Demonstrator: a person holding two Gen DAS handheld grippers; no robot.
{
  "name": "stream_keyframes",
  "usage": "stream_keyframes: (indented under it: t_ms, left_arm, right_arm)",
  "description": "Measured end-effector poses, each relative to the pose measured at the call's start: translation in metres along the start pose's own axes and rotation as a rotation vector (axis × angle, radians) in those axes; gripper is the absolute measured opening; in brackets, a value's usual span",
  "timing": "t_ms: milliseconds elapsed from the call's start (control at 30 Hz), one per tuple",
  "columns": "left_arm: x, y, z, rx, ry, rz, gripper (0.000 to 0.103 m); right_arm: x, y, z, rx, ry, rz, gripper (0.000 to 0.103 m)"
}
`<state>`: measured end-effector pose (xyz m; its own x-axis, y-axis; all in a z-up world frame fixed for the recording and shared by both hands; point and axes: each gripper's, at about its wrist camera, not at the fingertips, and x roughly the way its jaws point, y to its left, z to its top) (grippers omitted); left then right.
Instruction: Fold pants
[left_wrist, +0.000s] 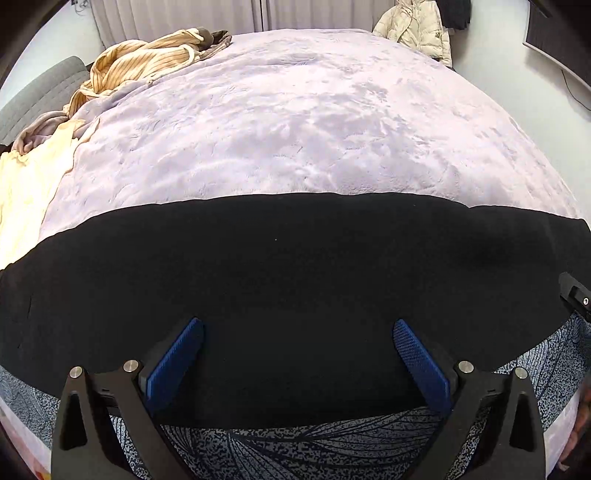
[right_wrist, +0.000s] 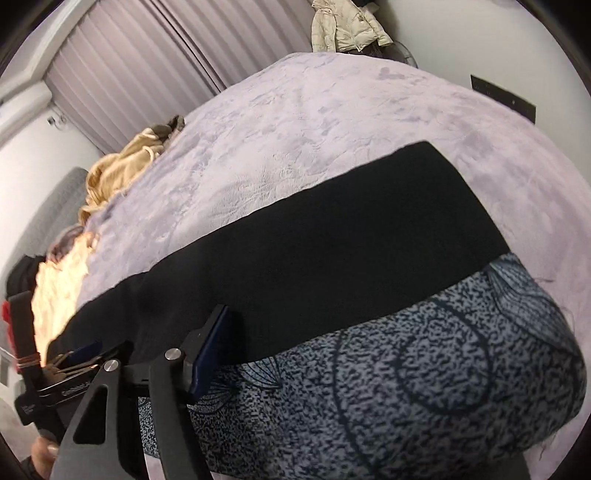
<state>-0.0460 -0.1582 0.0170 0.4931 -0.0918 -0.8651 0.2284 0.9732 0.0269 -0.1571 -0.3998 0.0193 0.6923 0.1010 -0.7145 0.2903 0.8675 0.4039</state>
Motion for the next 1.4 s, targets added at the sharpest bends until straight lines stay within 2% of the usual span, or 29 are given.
stream_keyframes:
  t_ms: [33, 67, 167, 267, 367, 467, 600, 733, 833, 933, 1033, 1100, 1133, 1167, 1200, 1267, 1300, 1367, 1400]
  left_arm:
    - [0.000, 0.000, 0.000, 0.000, -0.002, -0.002, 0.103]
    - [0.000, 0.000, -0.001, 0.000, -0.005, -0.004, 0.103]
    - [-0.001, 0.001, -0.002, 0.001, -0.012, -0.012, 0.103]
    - [-0.005, 0.003, -0.005, 0.010, -0.001, -0.031, 0.103]
    - [-0.014, 0.017, -0.001, 0.008, 0.032, -0.098, 0.103]
    - [-0.028, 0.044, -0.001, -0.046, 0.039, -0.156, 0.103]
    - [-0.053, 0.094, -0.004, -0.124, -0.007, -0.174, 0.103]
    - [-0.070, 0.143, -0.008, -0.168, -0.061, -0.093, 0.103]
    - [-0.069, 0.176, -0.014, -0.232, -0.051, -0.065, 0.103]
    - [-0.068, 0.203, -0.022, -0.292, -0.040, -0.054, 0.103]
    - [-0.067, 0.222, -0.027, -0.316, -0.040, -0.008, 0.103]
    - [-0.063, 0.226, -0.031, -0.320, -0.037, 0.011, 0.103]
    - [-0.062, 0.231, -0.032, -0.327, -0.033, 0.019, 0.103]
    - [-0.060, 0.235, -0.034, -0.335, -0.032, 0.023, 0.103]
    - [-0.061, 0.241, -0.036, -0.351, -0.036, 0.020, 0.103]
    - [-0.065, 0.249, -0.037, -0.378, -0.044, 0.010, 0.103]
    - [-0.069, 0.252, -0.037, -0.388, -0.052, 0.009, 0.103]
    - [-0.077, 0.253, -0.034, -0.392, -0.073, 0.013, 0.103]
    - [-0.081, 0.250, -0.032, -0.381, -0.080, 0.013, 0.103]
  right_arm:
    - [-0.003, 0.004, 0.000, -0.009, -0.011, -0.010, 0.042]
    - [-0.008, 0.009, 0.001, -0.014, -0.022, -0.016, 0.029]
    - [-0.021, 0.021, 0.004, -0.037, -0.062, -0.048, 0.017]
    - [-0.035, 0.043, 0.003, -0.096, -0.100, -0.128, 0.014]
    - [-0.060, 0.096, -0.002, -0.319, -0.215, -0.259, 0.014]
    - [-0.078, 0.133, -0.006, -0.424, -0.274, -0.262, 0.014]
    - [-0.090, 0.185, -0.016, -0.515, -0.326, -0.217, 0.014]
    - [-0.065, 0.239, -0.041, -0.660, -0.322, -0.216, 0.014]
    - [-0.033, 0.270, -0.063, -0.732, -0.264, -0.193, 0.014]
    - [-0.003, 0.299, -0.091, -0.847, -0.224, -0.215, 0.014]
    - [0.022, 0.320, -0.119, -0.956, -0.183, -0.227, 0.014]
    - [0.042, 0.331, -0.139, -1.051, -0.179, -0.308, 0.019]
    - [0.047, 0.334, -0.145, -1.077, -0.177, -0.326, 0.028]
    - [0.050, 0.335, -0.150, -1.095, -0.169, -0.327, 0.048]
    - [0.052, 0.336, -0.153, -1.106, -0.151, -0.310, 0.054]
    - [0.044, 0.338, -0.159, -1.129, -0.169, -0.305, 0.063]
    - [0.039, 0.339, -0.161, -1.146, -0.176, -0.304, 0.065]
    - [0.018, 0.337, -0.163, -1.148, -0.183, -0.232, 0.077]
    - [0.003, 0.334, -0.161, -1.127, -0.188, -0.178, 0.080]
